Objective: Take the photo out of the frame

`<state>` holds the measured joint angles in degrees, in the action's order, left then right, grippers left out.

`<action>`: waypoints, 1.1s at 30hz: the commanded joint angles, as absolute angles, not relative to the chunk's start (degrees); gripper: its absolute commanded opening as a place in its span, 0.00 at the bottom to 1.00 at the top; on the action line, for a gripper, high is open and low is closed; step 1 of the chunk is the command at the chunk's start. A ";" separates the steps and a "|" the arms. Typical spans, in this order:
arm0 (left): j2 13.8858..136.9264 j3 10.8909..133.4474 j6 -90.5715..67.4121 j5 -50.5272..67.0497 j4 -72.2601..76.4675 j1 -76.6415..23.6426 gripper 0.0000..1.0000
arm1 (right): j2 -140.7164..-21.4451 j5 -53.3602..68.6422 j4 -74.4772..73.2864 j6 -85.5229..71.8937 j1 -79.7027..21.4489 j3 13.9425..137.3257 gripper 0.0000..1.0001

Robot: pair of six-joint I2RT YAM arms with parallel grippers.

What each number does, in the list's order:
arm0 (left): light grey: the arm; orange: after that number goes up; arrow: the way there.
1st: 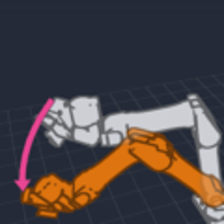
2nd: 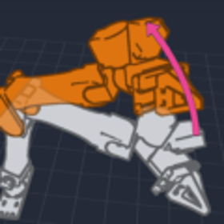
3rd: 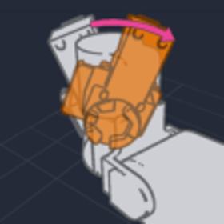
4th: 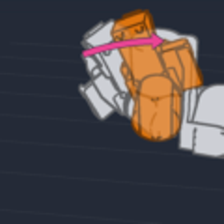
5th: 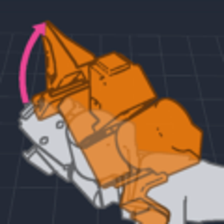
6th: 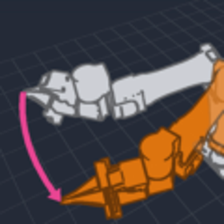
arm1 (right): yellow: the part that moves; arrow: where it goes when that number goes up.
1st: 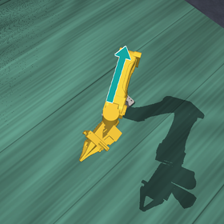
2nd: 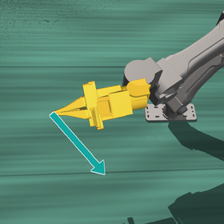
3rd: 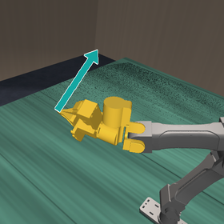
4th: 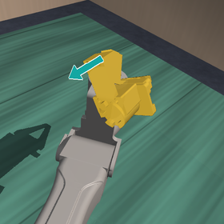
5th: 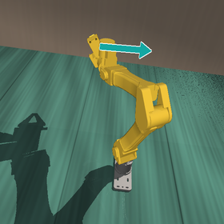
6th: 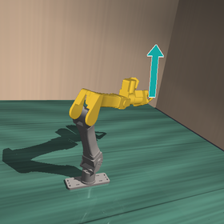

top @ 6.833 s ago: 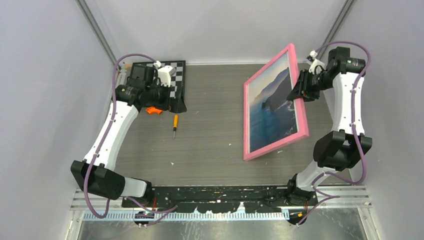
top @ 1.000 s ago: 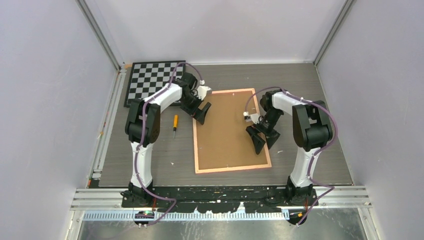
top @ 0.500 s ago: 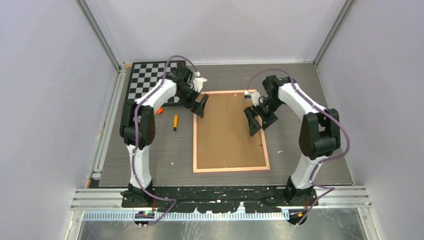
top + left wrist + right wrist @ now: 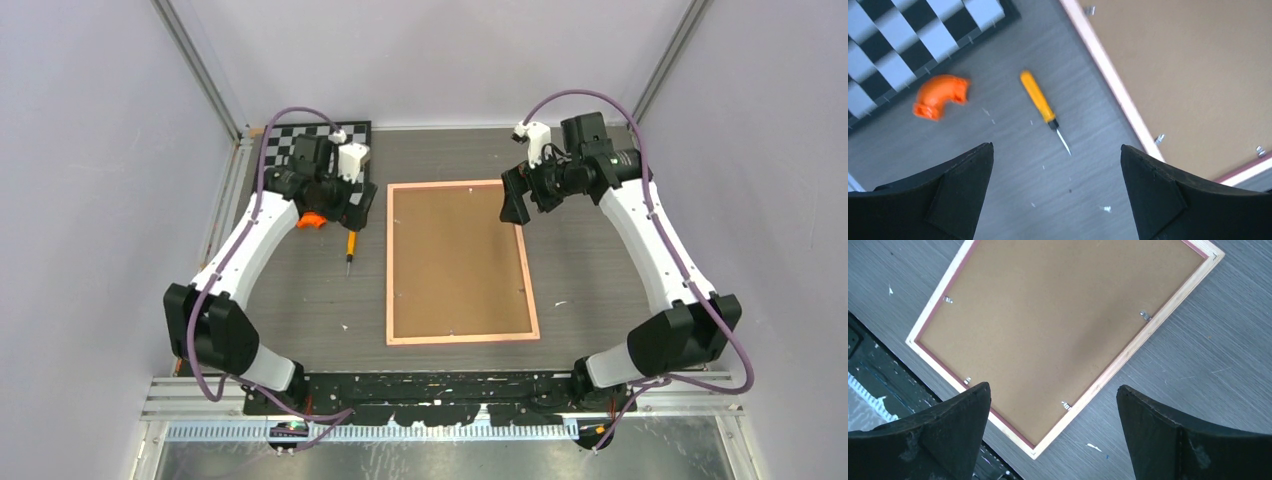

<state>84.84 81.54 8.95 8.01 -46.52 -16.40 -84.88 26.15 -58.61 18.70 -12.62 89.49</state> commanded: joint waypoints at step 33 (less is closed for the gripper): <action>121.72 94.64 -1.63 2.02 -54.79 -13.94 0.16 | -83.12 28.65 -51.12 4.08 -12.73 84.67 1.00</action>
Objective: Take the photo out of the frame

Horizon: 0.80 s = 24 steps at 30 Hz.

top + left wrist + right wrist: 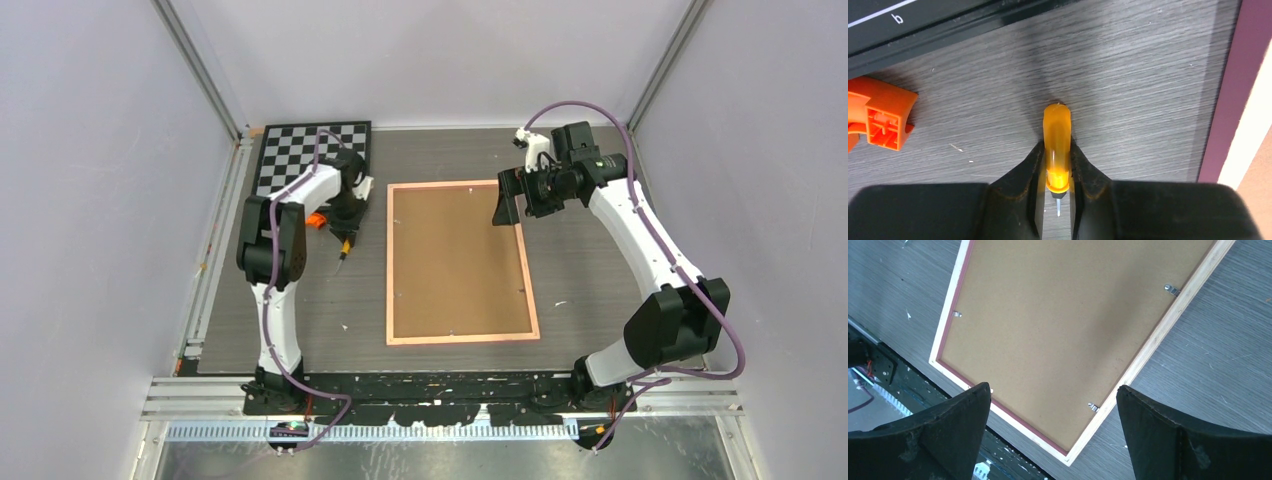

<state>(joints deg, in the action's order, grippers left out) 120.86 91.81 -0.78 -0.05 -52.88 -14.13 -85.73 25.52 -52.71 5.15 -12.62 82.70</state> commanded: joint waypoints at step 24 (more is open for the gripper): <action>69.60 82.08 -41.00 42.87 -18.14 -7.38 0.00 | -97.55 45.63 -27.53 -23.35 -30.98 106.91 0.98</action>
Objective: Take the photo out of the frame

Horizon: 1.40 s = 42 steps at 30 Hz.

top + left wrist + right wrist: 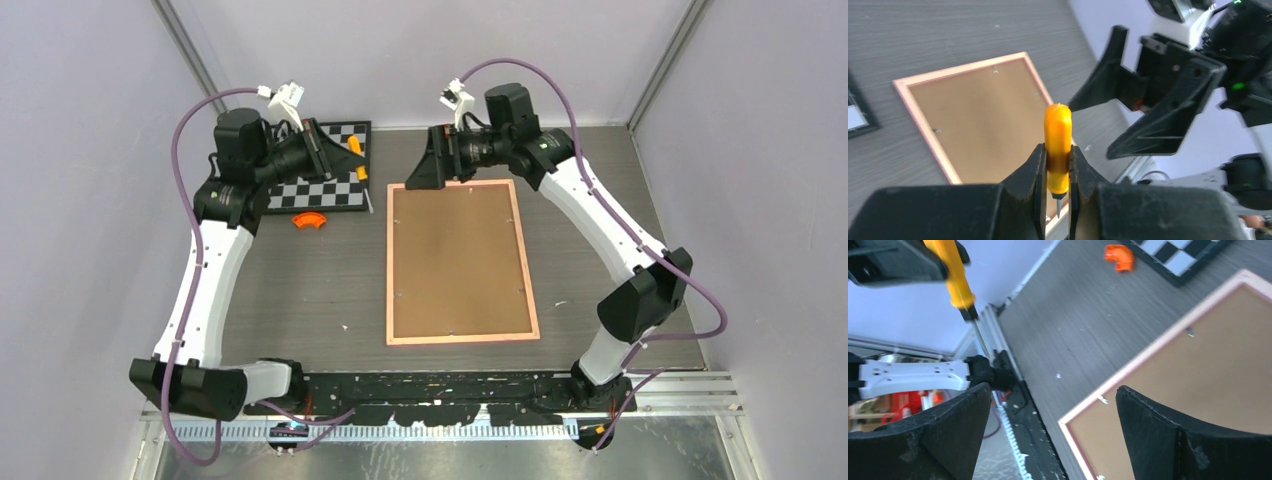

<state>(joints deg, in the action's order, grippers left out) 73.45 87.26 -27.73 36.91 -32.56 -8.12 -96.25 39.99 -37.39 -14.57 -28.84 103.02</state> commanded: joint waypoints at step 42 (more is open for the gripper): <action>75.73 89.60 -5.86 61.04 -59.98 -9.41 0.74 | -97.05 49.45 -56.26 12.41 -40.81 107.15 0.01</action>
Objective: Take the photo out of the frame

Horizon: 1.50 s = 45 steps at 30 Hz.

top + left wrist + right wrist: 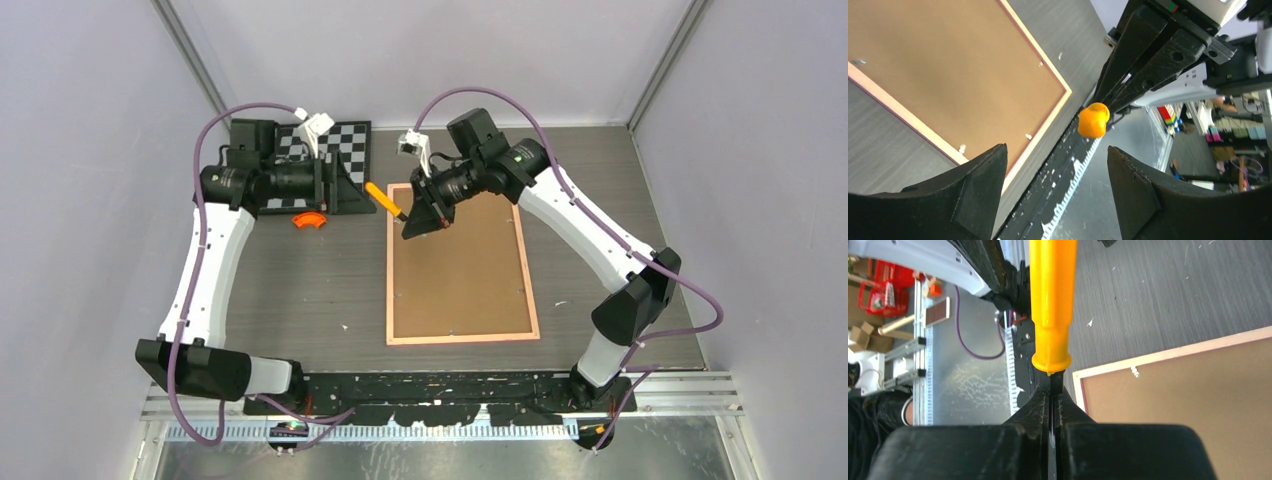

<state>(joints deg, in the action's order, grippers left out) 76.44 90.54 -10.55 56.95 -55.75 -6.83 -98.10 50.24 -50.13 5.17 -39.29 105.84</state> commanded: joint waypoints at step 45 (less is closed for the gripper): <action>71.72 76.17 14.55 45.19 -61.54 -17.69 0.00 | -91.70 44.47 -54.92 9.51 -29.22 89.76 0.74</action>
<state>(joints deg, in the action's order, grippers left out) 74.37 77.43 0.25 54.98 -56.12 -15.73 -96.27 45.06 -57.95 12.93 -37.19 96.29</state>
